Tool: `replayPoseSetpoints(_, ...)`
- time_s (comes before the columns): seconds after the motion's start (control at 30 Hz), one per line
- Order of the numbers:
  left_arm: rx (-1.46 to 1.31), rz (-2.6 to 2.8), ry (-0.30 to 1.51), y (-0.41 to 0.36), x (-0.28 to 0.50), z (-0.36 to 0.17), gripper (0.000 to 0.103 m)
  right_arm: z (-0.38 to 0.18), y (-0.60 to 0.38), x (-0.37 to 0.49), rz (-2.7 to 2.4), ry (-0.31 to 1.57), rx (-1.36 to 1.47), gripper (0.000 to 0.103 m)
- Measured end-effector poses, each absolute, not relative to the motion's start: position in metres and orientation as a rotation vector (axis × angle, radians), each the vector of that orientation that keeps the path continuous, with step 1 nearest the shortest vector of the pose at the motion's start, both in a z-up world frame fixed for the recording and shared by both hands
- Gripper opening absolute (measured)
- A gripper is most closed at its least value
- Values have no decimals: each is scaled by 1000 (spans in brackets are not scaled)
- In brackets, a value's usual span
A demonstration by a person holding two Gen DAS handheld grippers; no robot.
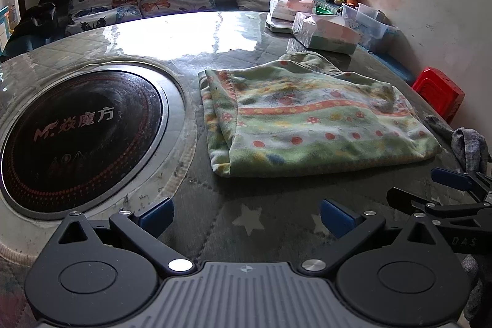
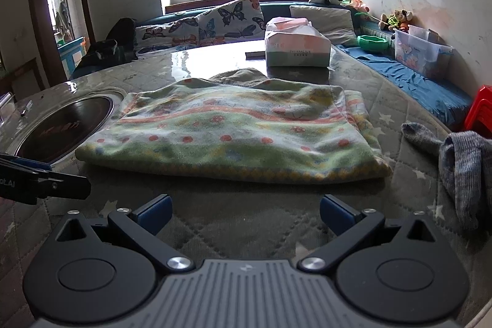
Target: Fold clothes
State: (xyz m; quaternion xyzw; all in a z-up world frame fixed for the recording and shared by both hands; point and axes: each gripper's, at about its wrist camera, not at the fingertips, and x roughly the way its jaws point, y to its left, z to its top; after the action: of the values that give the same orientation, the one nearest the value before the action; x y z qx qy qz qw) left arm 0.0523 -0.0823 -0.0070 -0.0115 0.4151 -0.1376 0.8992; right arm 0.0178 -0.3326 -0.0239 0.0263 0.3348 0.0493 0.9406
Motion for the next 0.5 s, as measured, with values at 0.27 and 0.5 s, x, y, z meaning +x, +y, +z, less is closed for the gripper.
replayPoseSetpoints(0.27, -17, -295, 852, -83, 45, -7, 103, -25, -331, 11, 85, 682, 49, 103)
replayPoseSetpoints(0.5, -17, -302, 850, -84, 40, -7, 103, -26, -331, 9, 82, 680, 46, 103)
